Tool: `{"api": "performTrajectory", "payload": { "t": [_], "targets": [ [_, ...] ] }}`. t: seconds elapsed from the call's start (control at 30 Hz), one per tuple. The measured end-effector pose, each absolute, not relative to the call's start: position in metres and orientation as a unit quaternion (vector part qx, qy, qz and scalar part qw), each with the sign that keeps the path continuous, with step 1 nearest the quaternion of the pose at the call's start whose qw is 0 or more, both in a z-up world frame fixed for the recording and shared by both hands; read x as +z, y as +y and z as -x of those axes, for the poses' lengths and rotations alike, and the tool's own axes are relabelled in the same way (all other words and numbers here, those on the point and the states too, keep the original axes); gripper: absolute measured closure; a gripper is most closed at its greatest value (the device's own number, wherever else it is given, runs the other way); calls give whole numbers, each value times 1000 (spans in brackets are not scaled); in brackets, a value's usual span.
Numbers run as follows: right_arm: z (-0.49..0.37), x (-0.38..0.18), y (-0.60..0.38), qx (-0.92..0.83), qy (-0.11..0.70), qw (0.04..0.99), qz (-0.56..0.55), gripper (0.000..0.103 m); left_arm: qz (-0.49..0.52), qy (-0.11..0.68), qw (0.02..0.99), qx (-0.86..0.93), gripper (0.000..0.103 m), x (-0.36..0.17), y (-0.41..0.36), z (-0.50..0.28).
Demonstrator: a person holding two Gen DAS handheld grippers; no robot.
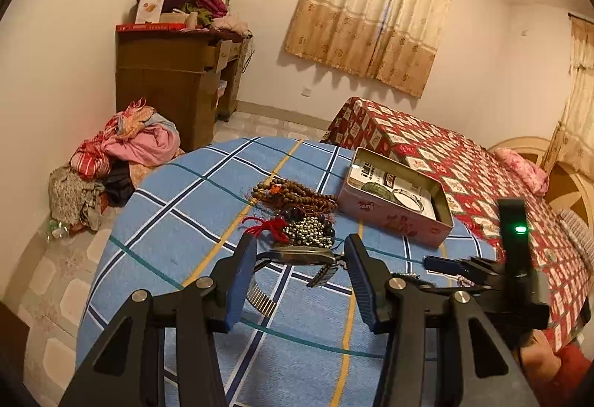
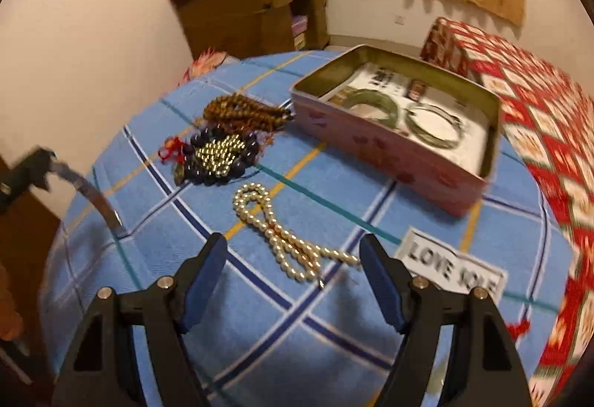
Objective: Organize jewelry
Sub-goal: 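Grasp the pearl necklace with the right gripper while the left holds the watch, then carry the watch and pearl necklace into the pink tin and release both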
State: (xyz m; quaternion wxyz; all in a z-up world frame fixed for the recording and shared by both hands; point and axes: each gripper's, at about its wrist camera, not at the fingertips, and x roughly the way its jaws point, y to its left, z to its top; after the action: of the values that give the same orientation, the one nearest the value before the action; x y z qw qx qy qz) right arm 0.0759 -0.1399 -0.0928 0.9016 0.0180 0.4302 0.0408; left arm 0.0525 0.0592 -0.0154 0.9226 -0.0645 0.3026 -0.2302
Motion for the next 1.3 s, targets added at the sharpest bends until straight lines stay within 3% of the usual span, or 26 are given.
{"api": "performTrajectory", "payload": {
  "t": [0.07,0.23,0.33,0.4,0.53,0.8,1.1,1.3],
  "targets": [
    [-84,-100,-135,41,441,896,-1,33,62,301,923,-232,54,-15,59,-53],
    [-94,-113,-131,44,461,886,19,34,60,296,924,-236,53,-13,60,-52],
    [-93,-111,-127,49,461,885,39,57,55,294,925,-235,54,-12,58,-51],
    [-93,-109,-124,47,466,882,42,85,54,294,925,-236,54,-12,57,-49],
    [-89,-108,-129,42,474,879,17,87,50,294,925,-236,53,-10,56,-45],
    [-39,-60,-163,78,411,893,-167,87,46,286,927,-239,53,-4,55,-35],
    [-3,-15,-170,82,340,914,-208,87,34,271,924,-266,53,6,39,-22],
    [1,-26,-177,72,344,912,-212,87,27,279,919,-279,53,2,26,-20]
  ]
}}
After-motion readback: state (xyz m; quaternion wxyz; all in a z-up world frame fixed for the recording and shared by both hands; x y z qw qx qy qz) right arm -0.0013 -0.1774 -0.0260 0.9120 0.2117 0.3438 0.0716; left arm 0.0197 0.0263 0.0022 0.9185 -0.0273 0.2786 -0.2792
